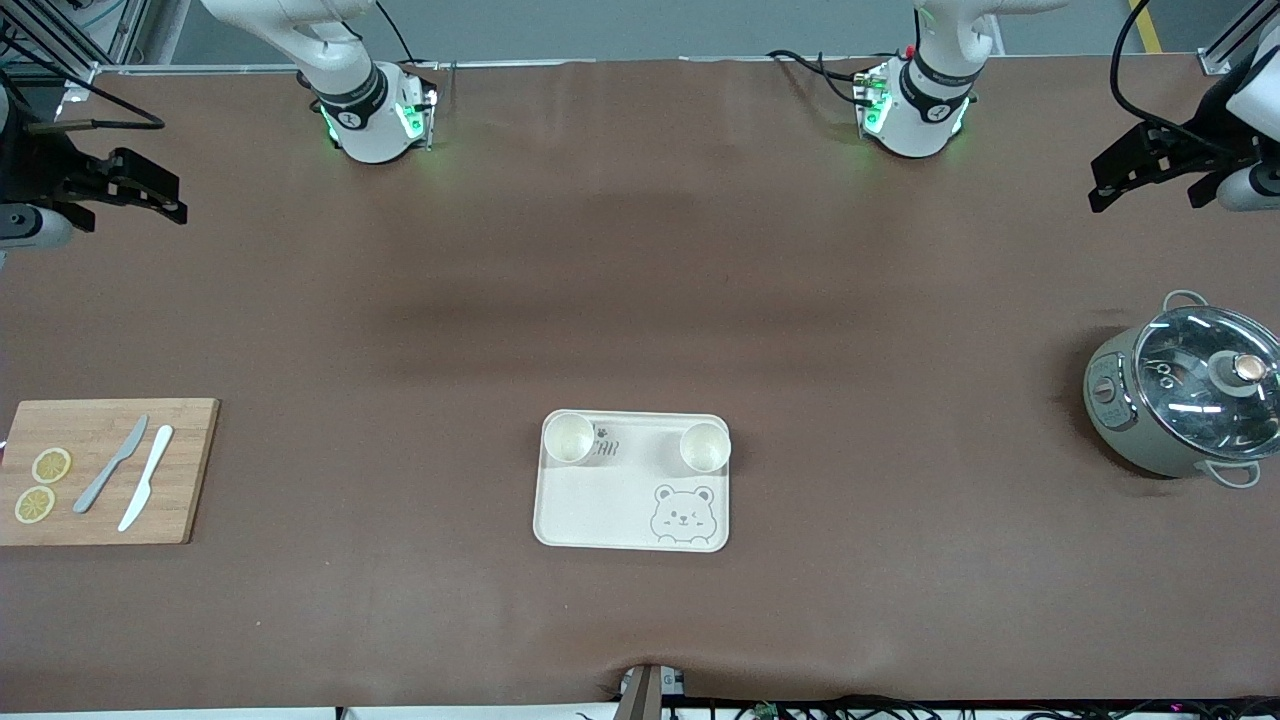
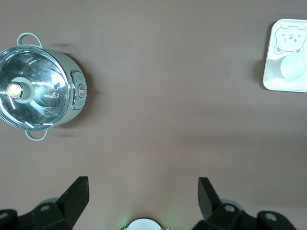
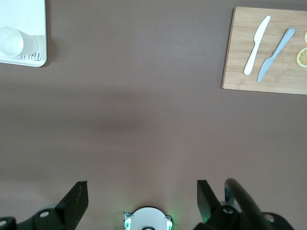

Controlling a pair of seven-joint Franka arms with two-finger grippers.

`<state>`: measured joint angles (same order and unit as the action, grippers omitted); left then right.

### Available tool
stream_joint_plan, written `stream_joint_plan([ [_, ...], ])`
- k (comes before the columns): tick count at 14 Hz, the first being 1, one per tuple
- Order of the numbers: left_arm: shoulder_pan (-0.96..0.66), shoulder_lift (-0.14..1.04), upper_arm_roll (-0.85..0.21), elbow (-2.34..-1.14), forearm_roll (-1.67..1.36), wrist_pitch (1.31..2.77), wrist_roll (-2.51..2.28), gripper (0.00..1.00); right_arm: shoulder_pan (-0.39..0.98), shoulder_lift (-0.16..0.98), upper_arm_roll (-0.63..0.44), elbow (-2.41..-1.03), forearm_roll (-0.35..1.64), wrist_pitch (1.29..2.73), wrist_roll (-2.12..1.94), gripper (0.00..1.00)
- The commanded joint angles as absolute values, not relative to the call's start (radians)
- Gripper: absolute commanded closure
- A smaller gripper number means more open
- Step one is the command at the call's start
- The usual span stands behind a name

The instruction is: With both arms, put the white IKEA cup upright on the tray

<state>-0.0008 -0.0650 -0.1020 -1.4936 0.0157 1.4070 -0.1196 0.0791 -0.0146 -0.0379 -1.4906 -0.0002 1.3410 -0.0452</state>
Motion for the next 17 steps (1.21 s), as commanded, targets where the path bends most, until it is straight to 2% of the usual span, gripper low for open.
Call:
stream_joint_plan([
  [1, 0.008, -0.081, -0.112, -1.499, 0.026, 1.384, -0.124, 0.00, 0.064, -0.011, -0.032, -1.476, 0.018, 1.338, -0.058, 0.00],
  [17, 0.008, -0.086, -0.112, -1.494, 0.031, 1.368, -0.107, 0.00, 0.058, -0.014, -0.034, -1.477, 0.049, 1.342, -0.086, 0.00],
])
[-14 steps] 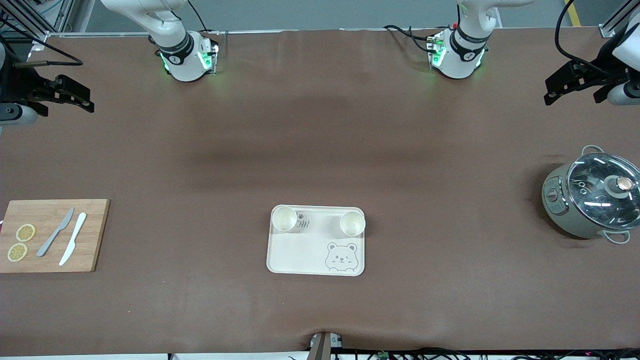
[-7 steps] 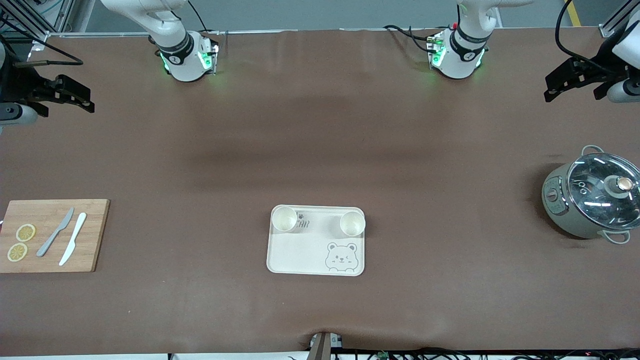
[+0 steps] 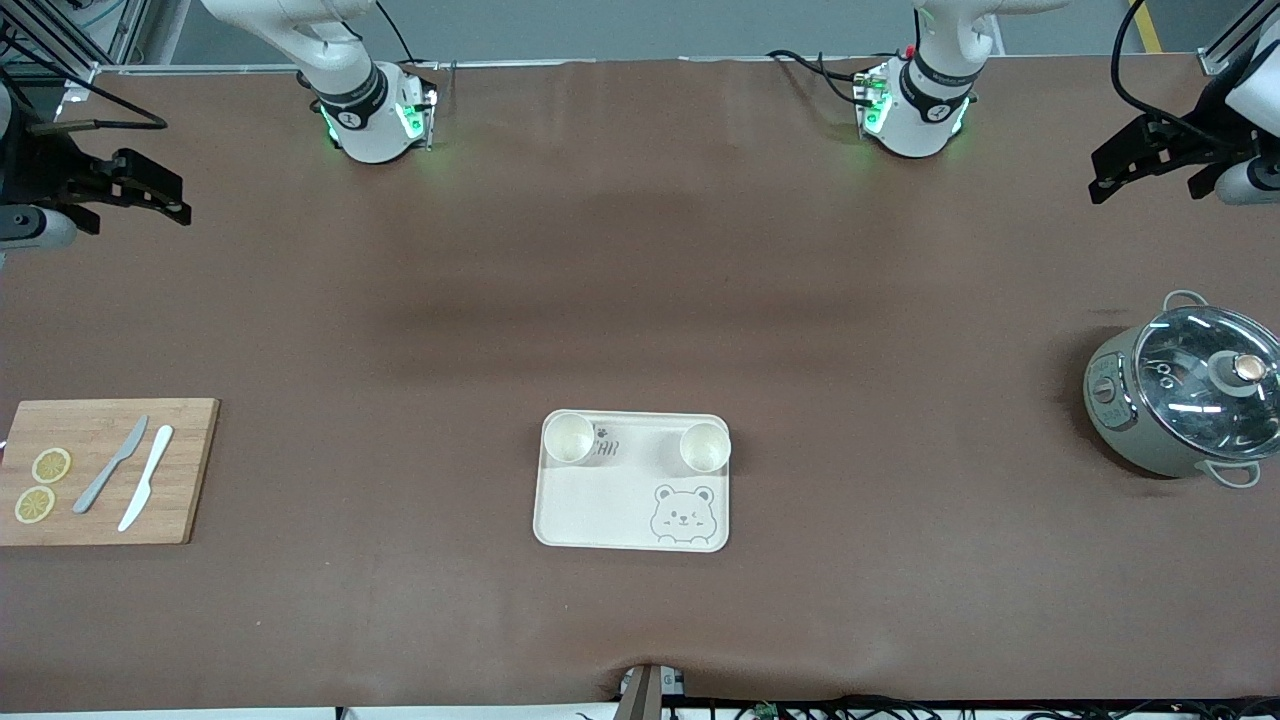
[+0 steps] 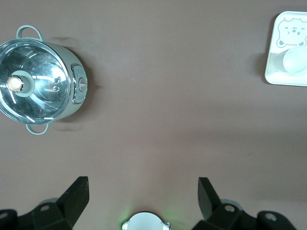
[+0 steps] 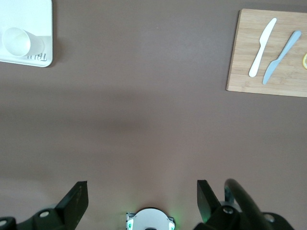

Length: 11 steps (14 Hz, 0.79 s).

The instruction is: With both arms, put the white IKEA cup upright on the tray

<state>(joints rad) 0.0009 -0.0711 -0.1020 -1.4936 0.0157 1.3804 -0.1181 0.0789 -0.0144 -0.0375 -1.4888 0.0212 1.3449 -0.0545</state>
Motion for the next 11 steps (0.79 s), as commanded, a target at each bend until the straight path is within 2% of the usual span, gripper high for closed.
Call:
stream_joint_plan([
  [1, 0.008, -0.084, -0.112, -1.494, 0.026, 1.370, -0.107, 0.00, 0.055, -0.014, -0.034, -1.477, 0.049, 1.345, -0.103, 0.00],
  [8, 0.003, -0.091, -0.117, -1.497, 0.021, 1.374, -0.107, 0.00, 0.061, -0.017, -0.034, -1.491, 0.046, 1.373, -0.112, 0.00],
  [11, 0.063, -0.087, -0.195, -1.500, 0.023, 1.394, -0.110, 0.00, 0.063, -0.017, -0.034, -1.494, 0.044, 1.373, -0.112, 0.00],
])
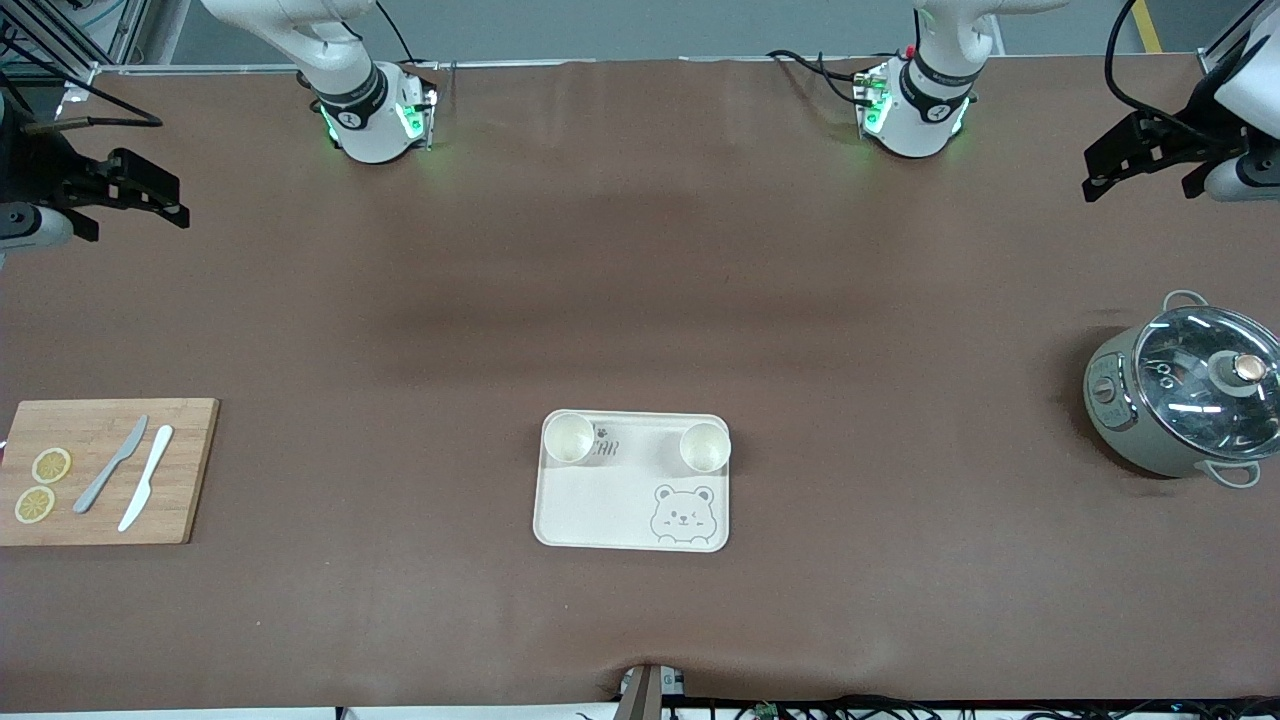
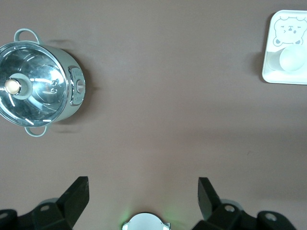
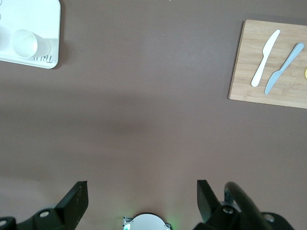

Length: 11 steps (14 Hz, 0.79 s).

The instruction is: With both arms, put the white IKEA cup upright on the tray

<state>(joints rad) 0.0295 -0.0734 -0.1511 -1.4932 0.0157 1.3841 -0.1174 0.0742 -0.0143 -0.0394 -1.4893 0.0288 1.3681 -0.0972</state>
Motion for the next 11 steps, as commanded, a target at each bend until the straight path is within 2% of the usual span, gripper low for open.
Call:
stream_joint_plan([
  [1, 0.057, -0.086, -0.193, -1.500, 0.025, 1.396, -0.117, 0.00, 0.063, -0.017, -0.034, -1.499, 0.044, 1.373, -0.112, 0.00],
  [7, 0.060, -0.080, -0.199, -1.509, 0.035, 1.397, -0.127, 0.00, 0.061, -0.017, -0.032, -1.499, 0.044, 1.374, -0.112, 0.00],
  [11, 0.063, -0.126, -0.199, -1.545, 0.038, 1.396, -0.123, 0.00, 0.057, -0.014, -0.034, -1.499, 0.046, 1.371, -0.110, 0.00],
])
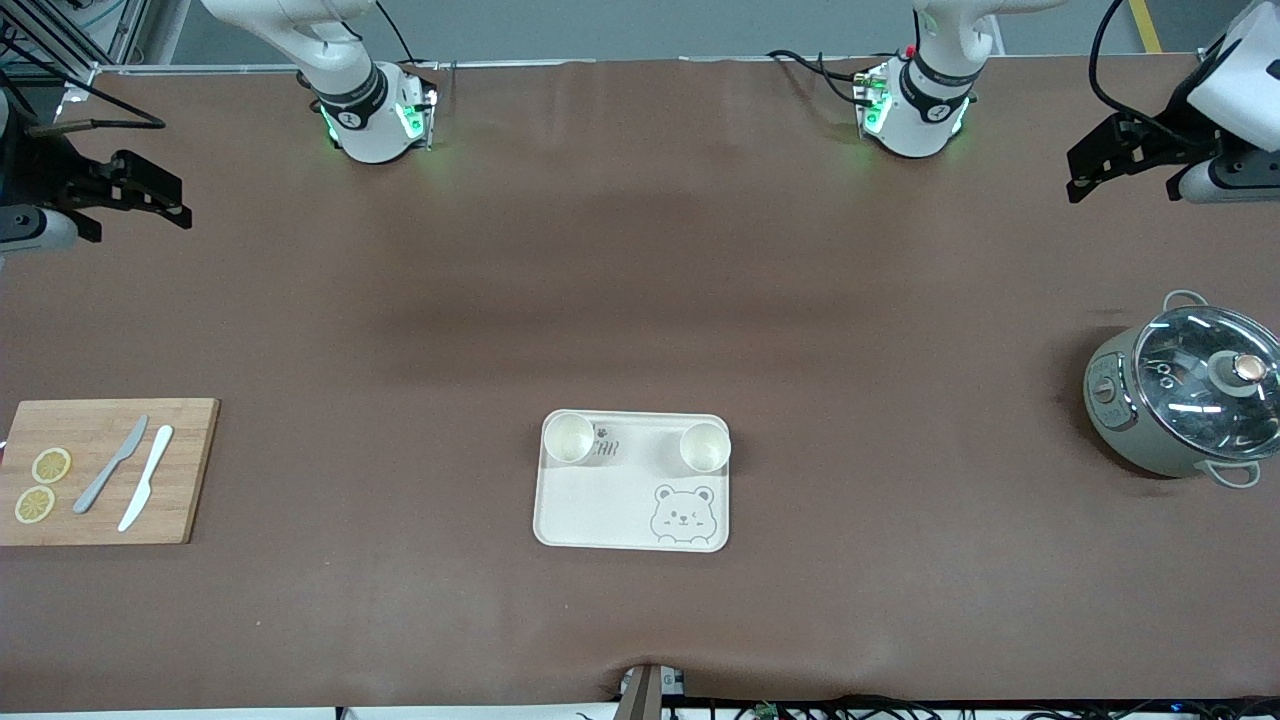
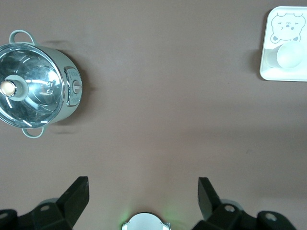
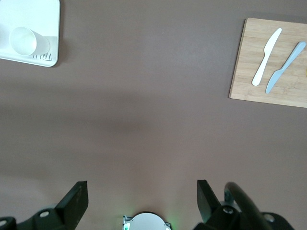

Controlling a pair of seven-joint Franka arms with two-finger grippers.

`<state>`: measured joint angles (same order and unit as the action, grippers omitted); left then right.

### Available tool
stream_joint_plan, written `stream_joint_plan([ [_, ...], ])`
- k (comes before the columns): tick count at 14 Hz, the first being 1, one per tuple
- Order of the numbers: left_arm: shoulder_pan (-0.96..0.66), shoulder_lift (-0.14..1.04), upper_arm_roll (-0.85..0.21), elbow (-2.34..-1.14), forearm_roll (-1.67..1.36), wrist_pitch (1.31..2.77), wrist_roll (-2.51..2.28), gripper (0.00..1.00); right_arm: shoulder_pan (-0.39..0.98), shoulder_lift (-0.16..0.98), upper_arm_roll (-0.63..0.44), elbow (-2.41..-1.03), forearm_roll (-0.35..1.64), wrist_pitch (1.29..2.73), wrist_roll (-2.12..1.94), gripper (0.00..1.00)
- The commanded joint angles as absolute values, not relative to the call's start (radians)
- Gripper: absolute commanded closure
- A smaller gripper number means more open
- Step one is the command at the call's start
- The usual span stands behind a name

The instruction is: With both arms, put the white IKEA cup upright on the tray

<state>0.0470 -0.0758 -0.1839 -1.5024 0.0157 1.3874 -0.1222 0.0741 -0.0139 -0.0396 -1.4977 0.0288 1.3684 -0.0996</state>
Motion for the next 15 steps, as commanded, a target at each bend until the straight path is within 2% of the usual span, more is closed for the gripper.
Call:
stream_joint_plan([
  [1, 0.063, -0.130, -0.198, -1.558, 0.038, 1.397, -0.123, 0.00, 0.057, -0.014, -0.032, -1.500, 0.046, 1.371, -0.110, 0.00],
  [7, 0.060, -0.144, -0.202, -1.626, 0.069, 1.451, -0.123, 0.00, 0.057, -0.012, -0.034, -1.500, 0.046, 1.370, -0.112, 0.00],
  [15, 0.068, -0.098, -0.187, -1.545, 0.043, 1.448, -0.120, 0.00, 0.055, -0.012, -0.034, -1.506, 0.046, 1.368, -0.112, 0.00],
])
